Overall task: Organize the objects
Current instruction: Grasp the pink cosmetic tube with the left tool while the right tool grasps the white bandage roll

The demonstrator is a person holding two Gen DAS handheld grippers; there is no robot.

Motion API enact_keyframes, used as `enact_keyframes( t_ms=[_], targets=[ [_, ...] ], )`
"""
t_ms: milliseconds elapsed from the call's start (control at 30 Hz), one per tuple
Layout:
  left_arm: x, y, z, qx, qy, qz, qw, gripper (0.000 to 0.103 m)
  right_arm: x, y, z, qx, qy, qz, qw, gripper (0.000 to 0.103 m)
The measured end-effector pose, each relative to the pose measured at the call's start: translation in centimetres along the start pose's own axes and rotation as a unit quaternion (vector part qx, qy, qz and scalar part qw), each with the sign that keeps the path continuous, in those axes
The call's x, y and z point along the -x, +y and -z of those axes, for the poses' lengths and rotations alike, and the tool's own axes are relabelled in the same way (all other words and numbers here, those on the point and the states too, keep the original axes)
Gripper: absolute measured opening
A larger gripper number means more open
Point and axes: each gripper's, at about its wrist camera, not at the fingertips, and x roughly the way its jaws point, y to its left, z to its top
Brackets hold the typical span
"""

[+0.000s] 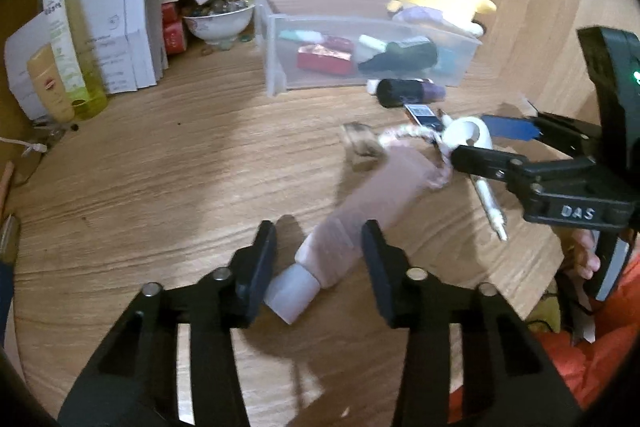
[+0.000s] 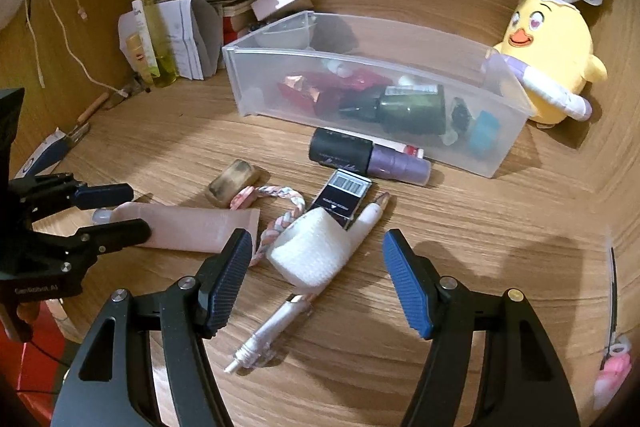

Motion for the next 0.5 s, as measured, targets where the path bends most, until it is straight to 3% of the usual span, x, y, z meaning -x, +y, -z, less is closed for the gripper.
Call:
enact_keyframes(
  t_ms=[233,333,500],
  targets=[
    [0.5,-0.4,0.7,-0.005,0.000,0.009,0.9999,0.023,-0.6,0.2,-0.2,-0.001,0.008,-0.005,1.000,0.049],
    [0.5,-1.0,0.8,-0.015,-0.001,0.014,0.9998,0.021,-0.8,0.3,-0.2,-0.002,0.008,-0.008,1.000,0.043],
    [0.0,-1.9,0.5,-0.033,0.001,0.015,0.9993,0.021,-0.8,0.6,-0.1,0.005,0.008,0.000,1.000,0.042]
  ],
)
